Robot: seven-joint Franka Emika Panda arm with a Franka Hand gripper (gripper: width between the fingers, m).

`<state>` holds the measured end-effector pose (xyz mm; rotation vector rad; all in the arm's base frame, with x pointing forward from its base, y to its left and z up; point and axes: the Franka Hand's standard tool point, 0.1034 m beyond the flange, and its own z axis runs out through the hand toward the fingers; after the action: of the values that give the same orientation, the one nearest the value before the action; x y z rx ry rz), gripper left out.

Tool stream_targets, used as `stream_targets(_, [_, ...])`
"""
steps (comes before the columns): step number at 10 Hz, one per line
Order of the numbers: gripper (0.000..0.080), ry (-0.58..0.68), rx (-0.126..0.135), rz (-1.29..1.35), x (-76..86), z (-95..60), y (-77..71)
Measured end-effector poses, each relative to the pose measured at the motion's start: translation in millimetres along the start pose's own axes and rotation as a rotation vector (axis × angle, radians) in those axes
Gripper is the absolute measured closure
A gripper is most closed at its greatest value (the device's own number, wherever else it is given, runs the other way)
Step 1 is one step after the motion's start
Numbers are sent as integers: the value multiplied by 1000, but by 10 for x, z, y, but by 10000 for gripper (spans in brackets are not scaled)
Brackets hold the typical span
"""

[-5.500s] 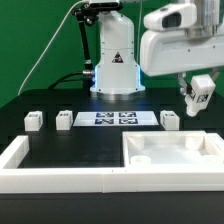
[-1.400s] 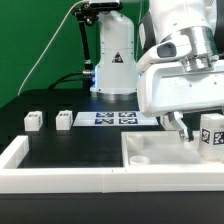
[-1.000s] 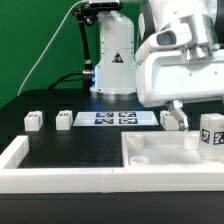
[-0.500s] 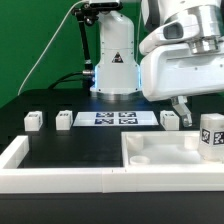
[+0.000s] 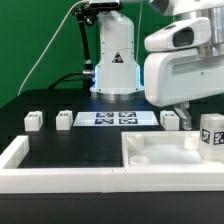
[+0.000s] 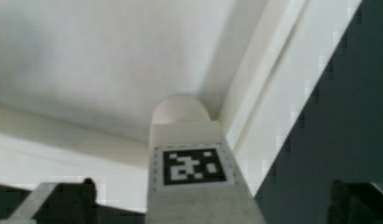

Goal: Assemble square table

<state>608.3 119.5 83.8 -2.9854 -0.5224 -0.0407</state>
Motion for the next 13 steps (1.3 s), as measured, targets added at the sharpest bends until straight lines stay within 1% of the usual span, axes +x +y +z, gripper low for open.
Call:
stream_targets(1, [150,-61,18,1,-20,-3,-36])
stream_targets(2, [150,-58,18,1,4,-4,-31])
stream_targets(4, [150,-54,16,3,3,4,-26])
stream_targets(5, [150,-20,0,25,55,-3,11])
stream_targets(6, [150,30,-25,47,118,-17,63])
stream_targets(8, [150,38,-26,38,158,-63,97])
stream_targets(10, [150,40,-27,37,153,-46,97])
stream_targets(11, [251,40,-27,37,154,-47,98])
stream_targets(12, [388,40,-27,37,154,-47,98])
stream_targets(13, [388,40,-27,37,155,-47,98])
